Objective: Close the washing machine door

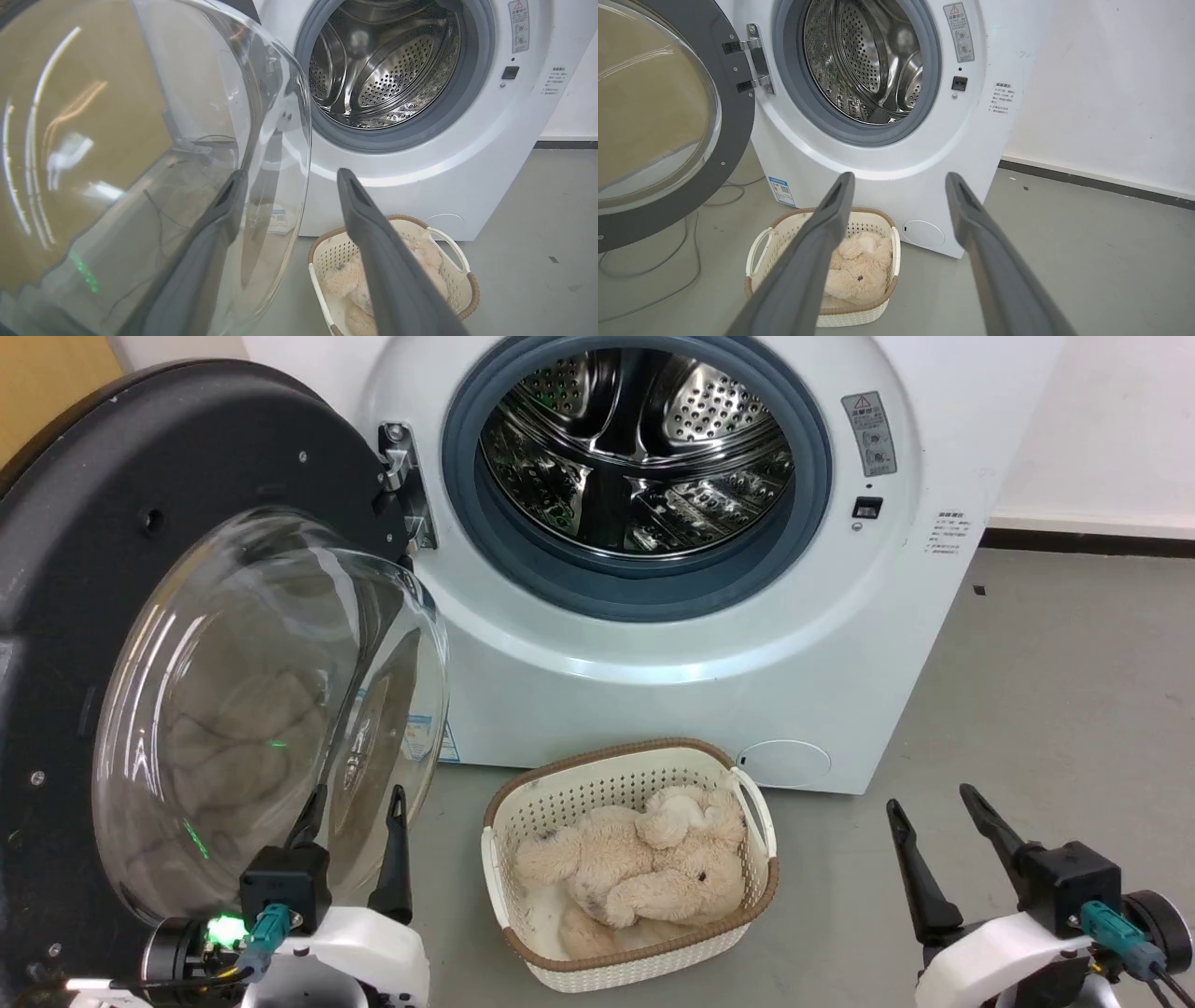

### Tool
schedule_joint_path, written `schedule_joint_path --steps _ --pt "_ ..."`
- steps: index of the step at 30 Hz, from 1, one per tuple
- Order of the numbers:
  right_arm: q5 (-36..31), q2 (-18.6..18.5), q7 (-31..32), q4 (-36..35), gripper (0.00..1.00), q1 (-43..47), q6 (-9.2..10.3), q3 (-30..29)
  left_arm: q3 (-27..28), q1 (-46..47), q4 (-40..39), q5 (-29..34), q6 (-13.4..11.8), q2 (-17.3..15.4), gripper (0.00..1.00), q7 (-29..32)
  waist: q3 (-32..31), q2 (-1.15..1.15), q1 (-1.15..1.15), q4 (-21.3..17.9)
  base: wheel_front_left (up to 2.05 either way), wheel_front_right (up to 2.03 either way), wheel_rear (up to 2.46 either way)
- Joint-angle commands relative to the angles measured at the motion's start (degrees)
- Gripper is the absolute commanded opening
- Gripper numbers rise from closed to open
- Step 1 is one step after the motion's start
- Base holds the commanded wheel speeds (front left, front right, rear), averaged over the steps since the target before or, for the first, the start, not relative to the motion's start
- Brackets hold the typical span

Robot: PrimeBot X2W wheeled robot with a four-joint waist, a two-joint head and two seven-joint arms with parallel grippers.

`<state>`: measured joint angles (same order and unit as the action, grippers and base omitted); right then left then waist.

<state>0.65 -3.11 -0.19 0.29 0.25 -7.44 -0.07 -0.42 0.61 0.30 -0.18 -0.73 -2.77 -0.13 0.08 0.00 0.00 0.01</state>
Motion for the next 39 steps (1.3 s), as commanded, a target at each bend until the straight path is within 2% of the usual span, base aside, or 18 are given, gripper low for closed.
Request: schedule_joint_path --steps 1,10,11,12,13,14,30,39 --pt "0.7 0.0 -0.7 -0.1 1.00 -0.1 0.00 -0.5 -0.3 0.2 0.0 -0.3 -0.6 0.0 1.00 -0.8 0.0 0.00 0.00 0.0 0.00 0.00 0.00" --pt "2.0 0.0 -1.7 -0.2 1.00 0.0 -0.01 -1.4 -0.9 0.4 -0.2 -0.4 -1.7 0.0 1.00 -1.7 0.1 0.00 0.00 0.2 0.00 0.00 0.00" --pt "2.1 0.0 -1.8 -0.2 1.00 0.0 -0.01 -1.5 -1.0 0.5 -0.3 -0.4 -1.8 0.0 0.93 -1.9 0.1 0.00 0.00 0.3 0.00 0.00 0.00" --pt "2.3 0.0 -1.9 -0.2 1.00 0.0 -0.01 -1.6 -1.1 0.5 -0.4 -0.4 -1.9 0.0 0.47 -2.0 0.1 0.00 0.00 0.3 0.00 0.00 0.00" --pt "2.4 0.0 -2.0 -0.2 1.00 0.0 -0.01 -1.7 -1.2 0.6 -0.5 -0.4 -2.0 0.0 0.28 -2.1 0.2 0.00 0.00 0.4 0.00 0.00 0.00" --pt "2.6 0.0 -2.2 -0.2 1.00 0.0 -0.01 -1.8 -1.3 0.7 -0.7 -0.3 -2.1 0.0 0.00 -2.2 0.1 0.00 0.00 0.5 0.00 0.00 0.00" --pt "5.0 0.1 -4.1 0.1 1.00 0.4 -0.01 -3.5 -3.4 3.0 -5.5 0.3 -3.4 -1.2 0.00 -4.1 -0.2 0.00 0.00 3.5 0.00 0.00 0.00" --pt "6.4 0.1 -5.2 0.4 1.00 0.6 -0.02 -4.6 -1.7 5.0 -9.6 -1.0 -3.6 -2.8 0.00 -5.2 -0.3 0.00 0.00 6.2 0.00 0.00 0.00"
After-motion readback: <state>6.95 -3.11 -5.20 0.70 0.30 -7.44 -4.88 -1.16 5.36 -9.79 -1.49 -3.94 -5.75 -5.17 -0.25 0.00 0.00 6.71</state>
